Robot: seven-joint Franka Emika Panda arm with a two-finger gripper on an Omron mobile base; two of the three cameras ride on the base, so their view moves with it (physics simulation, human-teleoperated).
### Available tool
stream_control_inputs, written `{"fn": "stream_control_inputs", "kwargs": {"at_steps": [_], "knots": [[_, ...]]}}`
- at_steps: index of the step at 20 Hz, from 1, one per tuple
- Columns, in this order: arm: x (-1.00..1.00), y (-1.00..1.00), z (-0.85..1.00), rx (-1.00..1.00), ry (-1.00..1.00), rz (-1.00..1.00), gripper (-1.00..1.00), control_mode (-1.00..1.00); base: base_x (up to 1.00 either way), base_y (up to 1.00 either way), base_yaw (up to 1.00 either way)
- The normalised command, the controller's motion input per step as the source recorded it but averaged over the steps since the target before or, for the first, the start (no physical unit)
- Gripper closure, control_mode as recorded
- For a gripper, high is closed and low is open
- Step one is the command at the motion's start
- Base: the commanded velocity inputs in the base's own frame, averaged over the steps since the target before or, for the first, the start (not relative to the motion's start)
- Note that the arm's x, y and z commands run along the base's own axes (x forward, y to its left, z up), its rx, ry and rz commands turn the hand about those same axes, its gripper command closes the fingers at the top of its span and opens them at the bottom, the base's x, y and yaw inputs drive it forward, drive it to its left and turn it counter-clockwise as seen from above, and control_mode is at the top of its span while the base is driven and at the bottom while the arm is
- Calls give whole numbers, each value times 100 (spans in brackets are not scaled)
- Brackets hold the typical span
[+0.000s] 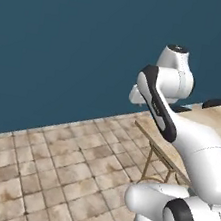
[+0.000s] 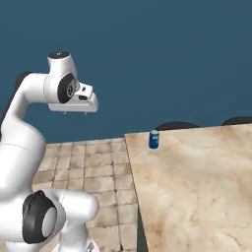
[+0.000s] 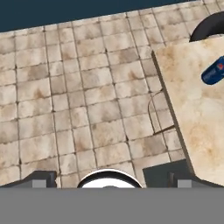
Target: Four empty soda cans are scattered around the kitchen. Gather all the cans and cluster them next to the stove for recycling.
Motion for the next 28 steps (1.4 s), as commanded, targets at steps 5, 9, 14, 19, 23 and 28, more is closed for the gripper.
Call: {"fn": "stream_control_inputs", "kwargs": {"at_steps": [5,9,14,19,23,28], "knots": [[0,0,0,0,0,0,-100,100,41,27,-60],[0,0,0,0,0,0,-100,100,33,28,-62],[0,0,0,0,0,0,-100,100,30,31,-59],[0,0,0,0,0,0,-100,100,37,31,-58],[0,0,0,0,0,0,-100,100,38,31,-58],[0,0,0,0,0,0,-100,100,33,34,-53]]}}
